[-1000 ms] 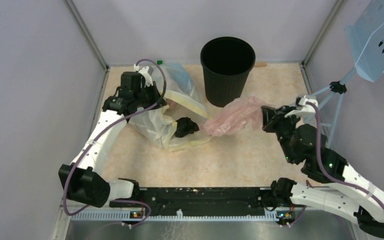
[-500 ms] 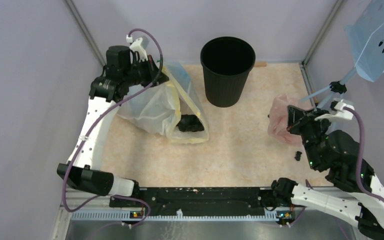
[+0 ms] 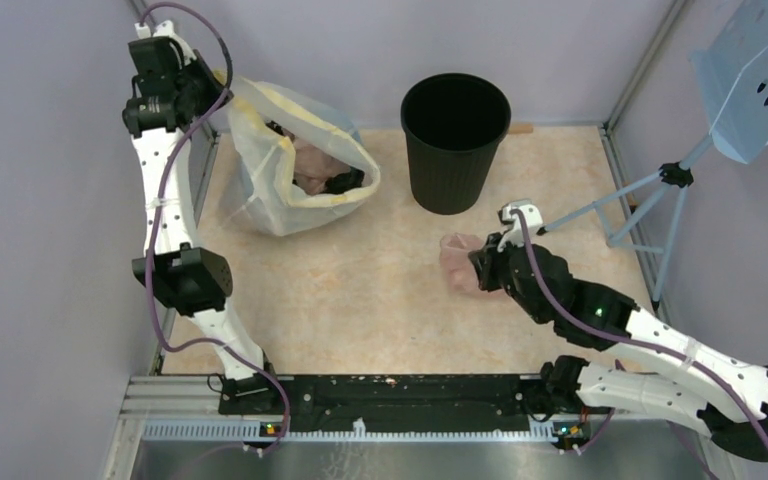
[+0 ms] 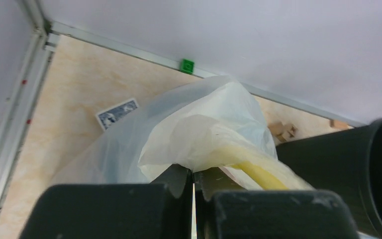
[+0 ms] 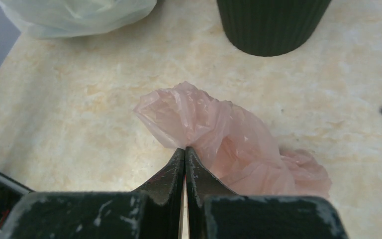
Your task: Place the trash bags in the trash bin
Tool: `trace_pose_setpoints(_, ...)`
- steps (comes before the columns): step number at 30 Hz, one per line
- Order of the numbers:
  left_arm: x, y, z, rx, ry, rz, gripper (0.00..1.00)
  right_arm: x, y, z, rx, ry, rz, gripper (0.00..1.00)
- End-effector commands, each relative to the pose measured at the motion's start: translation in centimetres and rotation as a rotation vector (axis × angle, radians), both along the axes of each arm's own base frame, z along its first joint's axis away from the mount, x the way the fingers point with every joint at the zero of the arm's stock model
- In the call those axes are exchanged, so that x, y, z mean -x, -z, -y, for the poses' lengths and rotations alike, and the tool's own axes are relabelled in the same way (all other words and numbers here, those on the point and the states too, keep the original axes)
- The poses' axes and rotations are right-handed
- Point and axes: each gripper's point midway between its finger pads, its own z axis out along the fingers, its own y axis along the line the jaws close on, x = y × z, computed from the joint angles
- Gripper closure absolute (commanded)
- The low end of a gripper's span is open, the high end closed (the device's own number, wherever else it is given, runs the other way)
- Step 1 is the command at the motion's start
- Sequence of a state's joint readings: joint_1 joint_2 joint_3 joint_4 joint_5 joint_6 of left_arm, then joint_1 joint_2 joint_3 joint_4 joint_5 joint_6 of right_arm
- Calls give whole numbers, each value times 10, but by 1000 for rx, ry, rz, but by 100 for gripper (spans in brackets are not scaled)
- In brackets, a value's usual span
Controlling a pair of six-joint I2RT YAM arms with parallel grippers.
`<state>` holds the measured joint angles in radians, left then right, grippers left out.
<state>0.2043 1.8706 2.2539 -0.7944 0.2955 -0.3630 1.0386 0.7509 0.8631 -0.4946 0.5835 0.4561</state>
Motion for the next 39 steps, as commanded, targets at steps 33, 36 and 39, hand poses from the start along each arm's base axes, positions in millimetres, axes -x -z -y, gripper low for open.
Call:
trace_pose_setpoints(33, 156, 54, 161, -58, 376, 2, 100, -46, 72, -108, -187, -199, -123, 29)
trace_pose_setpoints(36, 153, 43, 154, -70, 359, 10, 100, -58, 84, -122, -151, -212, -118, 29)
trace_pose_setpoints(39, 152, 35, 152, -73, 368, 14, 100, -75, 107, -132, -67, -182, -145, 29)
